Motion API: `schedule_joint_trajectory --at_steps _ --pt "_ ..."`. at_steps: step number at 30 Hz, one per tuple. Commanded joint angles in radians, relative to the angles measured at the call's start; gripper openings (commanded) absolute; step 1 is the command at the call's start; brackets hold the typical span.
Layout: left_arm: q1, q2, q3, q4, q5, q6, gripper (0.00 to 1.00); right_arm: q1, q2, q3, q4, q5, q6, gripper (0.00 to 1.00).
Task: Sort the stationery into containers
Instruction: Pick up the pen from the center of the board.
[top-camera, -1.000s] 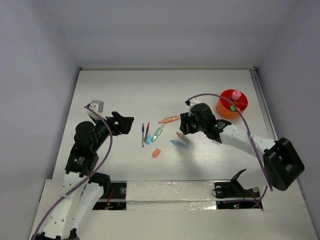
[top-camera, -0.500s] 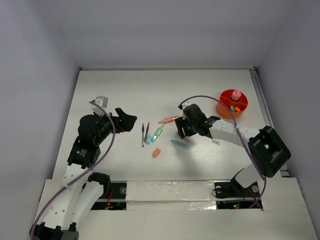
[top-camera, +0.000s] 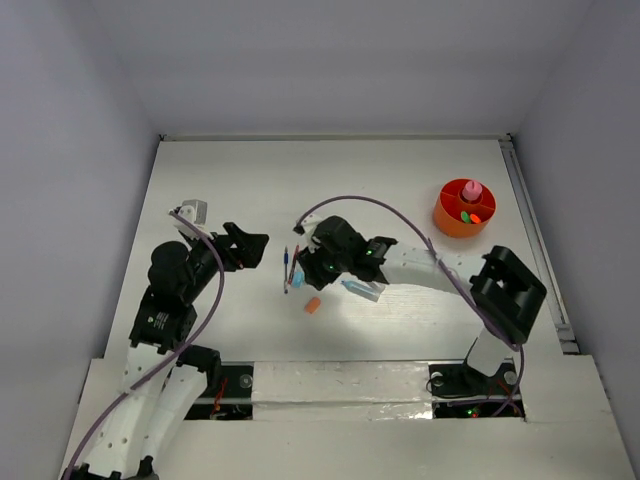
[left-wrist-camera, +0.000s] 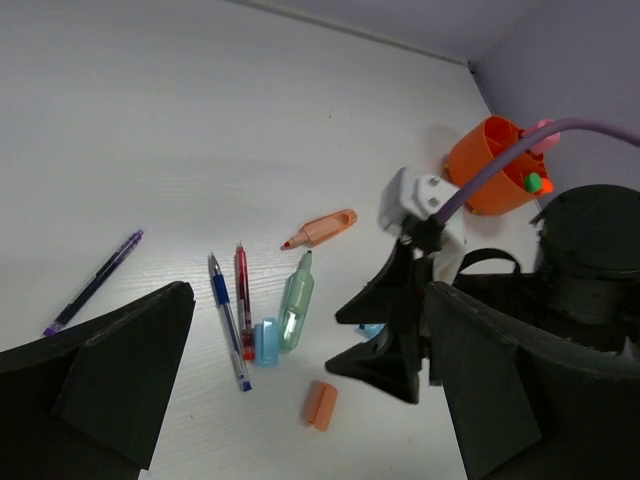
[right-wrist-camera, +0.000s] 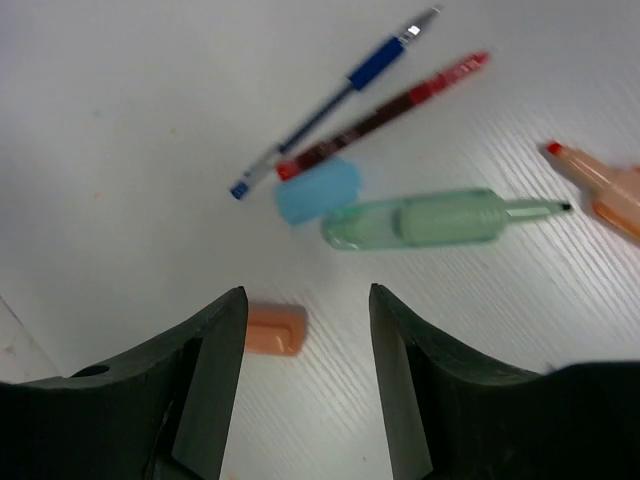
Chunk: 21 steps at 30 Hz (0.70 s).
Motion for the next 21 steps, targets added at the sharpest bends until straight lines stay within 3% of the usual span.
schedule_joint_trajectory --at_steps 1,6,11,15,17,21 --pt "0.004 -0.051 0.001 0.022 -0.042 -0.002 0.99 0.023 0.093 0.107 0.049 -0.059 -0.063 0.58" --pt "0.004 -0.06 0.002 0.018 -0.042 0.001 0.99 0.032 0.17 0.219 0.01 -0.079 -0.037 0.58" --pt "0.004 -0.066 0.002 0.021 -0.038 0.0 0.99 0.041 0.215 0.257 -0.063 0.055 0.028 0.57" --pt "0.004 -0.066 -0.001 0.027 -0.033 0.0 0.99 0.071 0.143 0.195 -0.136 0.097 0.078 0.61" --pt "0.004 -0.064 -0.002 0.03 -0.025 -0.002 0.99 0.071 0.097 0.116 -0.138 0.146 0.113 0.68" --pt "0.004 -0.064 -0.007 0.036 -0.018 -0.005 0.99 0.039 -0.015 -0.003 -0.113 0.234 0.124 0.71"
